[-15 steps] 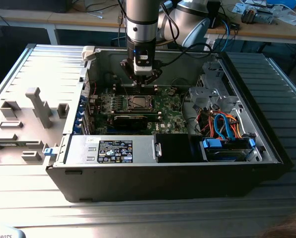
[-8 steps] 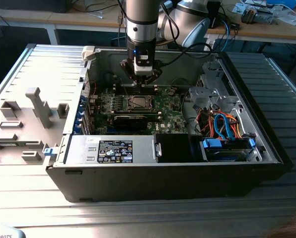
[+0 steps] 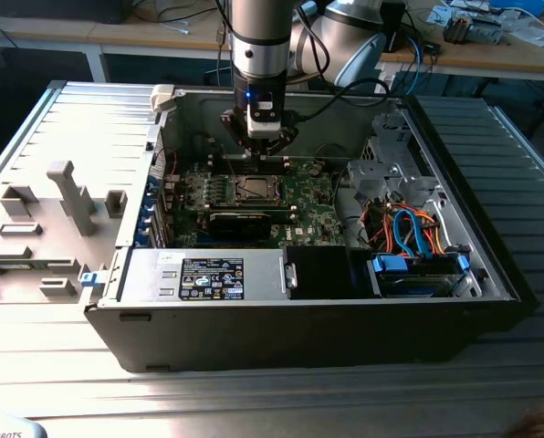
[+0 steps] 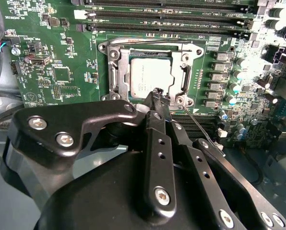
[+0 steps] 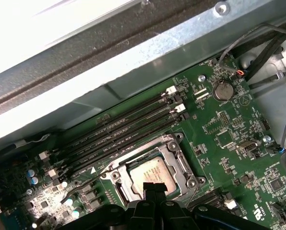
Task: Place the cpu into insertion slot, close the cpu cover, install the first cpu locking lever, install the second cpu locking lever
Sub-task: 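Install the first cpu locking lever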
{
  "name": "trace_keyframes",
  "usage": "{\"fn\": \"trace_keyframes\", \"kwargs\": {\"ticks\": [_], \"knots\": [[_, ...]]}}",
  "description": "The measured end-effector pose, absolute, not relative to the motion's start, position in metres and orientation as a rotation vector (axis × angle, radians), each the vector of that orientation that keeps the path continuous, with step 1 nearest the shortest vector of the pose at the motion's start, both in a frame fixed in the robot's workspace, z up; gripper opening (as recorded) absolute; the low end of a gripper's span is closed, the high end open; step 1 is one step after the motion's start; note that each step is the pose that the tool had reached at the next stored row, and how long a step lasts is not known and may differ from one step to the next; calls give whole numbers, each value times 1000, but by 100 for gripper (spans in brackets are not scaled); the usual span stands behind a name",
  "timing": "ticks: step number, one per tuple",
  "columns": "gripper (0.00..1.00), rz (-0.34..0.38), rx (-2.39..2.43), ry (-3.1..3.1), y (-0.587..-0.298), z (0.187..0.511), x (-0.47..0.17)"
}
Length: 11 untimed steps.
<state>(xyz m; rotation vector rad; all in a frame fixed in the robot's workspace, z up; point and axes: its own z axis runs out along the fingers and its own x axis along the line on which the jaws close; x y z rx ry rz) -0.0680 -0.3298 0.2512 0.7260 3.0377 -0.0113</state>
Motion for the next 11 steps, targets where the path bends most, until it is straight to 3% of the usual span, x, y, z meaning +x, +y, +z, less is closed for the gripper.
{"fn": "trace_keyframes", "kwargs": {"ticks": [11], "knots": [[11, -11, 715, 3040, -330, 251, -68]]}}
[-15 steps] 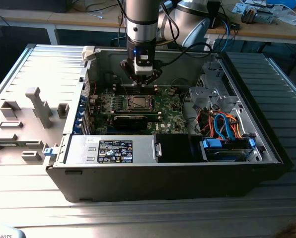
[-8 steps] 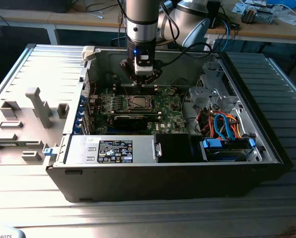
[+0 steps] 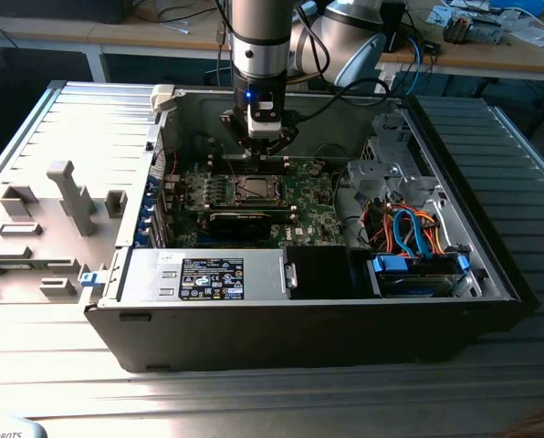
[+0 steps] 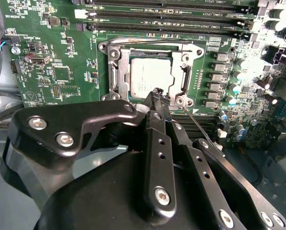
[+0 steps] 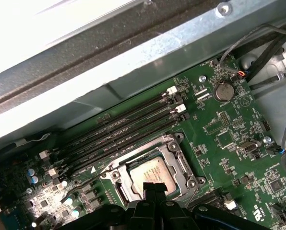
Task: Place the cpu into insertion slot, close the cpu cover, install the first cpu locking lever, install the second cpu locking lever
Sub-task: 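Install the first cpu locking lever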
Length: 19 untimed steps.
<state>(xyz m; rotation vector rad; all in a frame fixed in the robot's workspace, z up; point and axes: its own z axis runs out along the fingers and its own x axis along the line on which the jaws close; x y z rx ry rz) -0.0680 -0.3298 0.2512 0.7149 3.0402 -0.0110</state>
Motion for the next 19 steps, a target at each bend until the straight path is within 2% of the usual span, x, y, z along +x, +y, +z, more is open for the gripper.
{"fn": "trace_keyframes", "kwargs": {"ticks": [19], "knots": [[11, -11, 692, 3045, -330, 251, -68]]}}
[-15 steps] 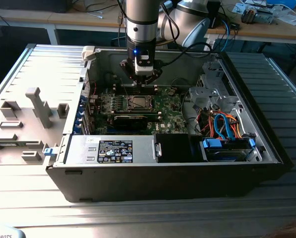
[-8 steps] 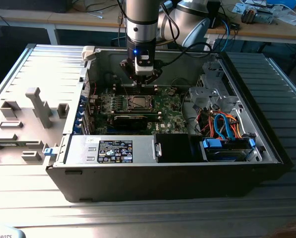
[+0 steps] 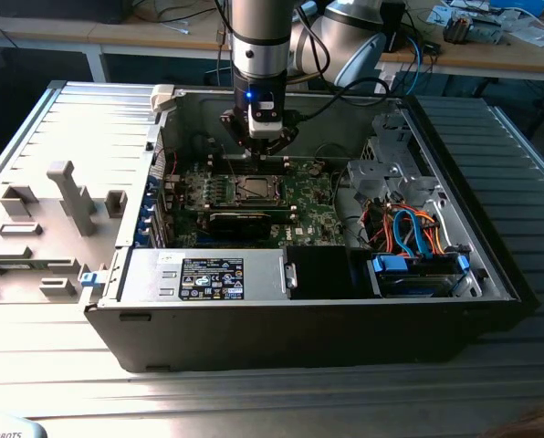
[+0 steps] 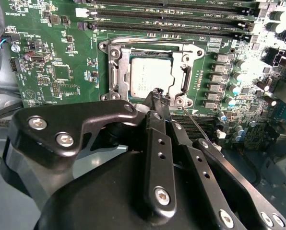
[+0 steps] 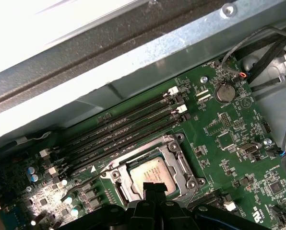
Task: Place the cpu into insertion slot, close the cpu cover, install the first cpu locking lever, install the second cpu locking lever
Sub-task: 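Install the first cpu locking lever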
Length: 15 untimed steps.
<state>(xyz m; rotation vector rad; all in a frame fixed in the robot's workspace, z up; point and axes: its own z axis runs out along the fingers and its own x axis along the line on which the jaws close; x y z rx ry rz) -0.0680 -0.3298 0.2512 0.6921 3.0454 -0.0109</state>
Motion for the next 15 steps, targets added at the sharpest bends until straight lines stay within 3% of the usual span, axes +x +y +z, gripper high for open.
{"fn": "trace_keyframes", "kwargs": {"ticks": [15], "knots": [[11, -11, 677, 3049, -330, 251, -68]]}}
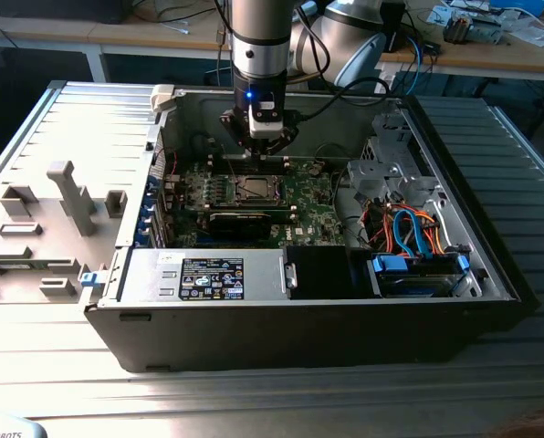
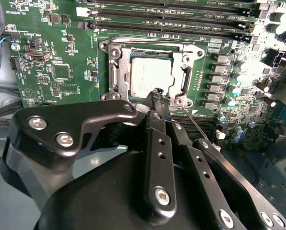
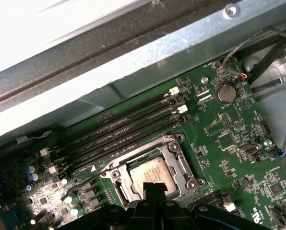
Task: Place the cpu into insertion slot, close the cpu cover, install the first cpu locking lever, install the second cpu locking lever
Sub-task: 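Install the first cpu locking lever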
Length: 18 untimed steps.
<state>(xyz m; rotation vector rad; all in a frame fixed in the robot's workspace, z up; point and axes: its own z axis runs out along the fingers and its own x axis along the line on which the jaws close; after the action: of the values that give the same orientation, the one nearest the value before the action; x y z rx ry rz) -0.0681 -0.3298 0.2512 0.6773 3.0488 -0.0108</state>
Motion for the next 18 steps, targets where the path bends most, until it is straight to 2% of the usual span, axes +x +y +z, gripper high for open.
{"fn": "trace_keyframes", "kwargs": {"ticks": [18], "knots": [[11, -11, 663, 3052, -330, 251, -68]]}}
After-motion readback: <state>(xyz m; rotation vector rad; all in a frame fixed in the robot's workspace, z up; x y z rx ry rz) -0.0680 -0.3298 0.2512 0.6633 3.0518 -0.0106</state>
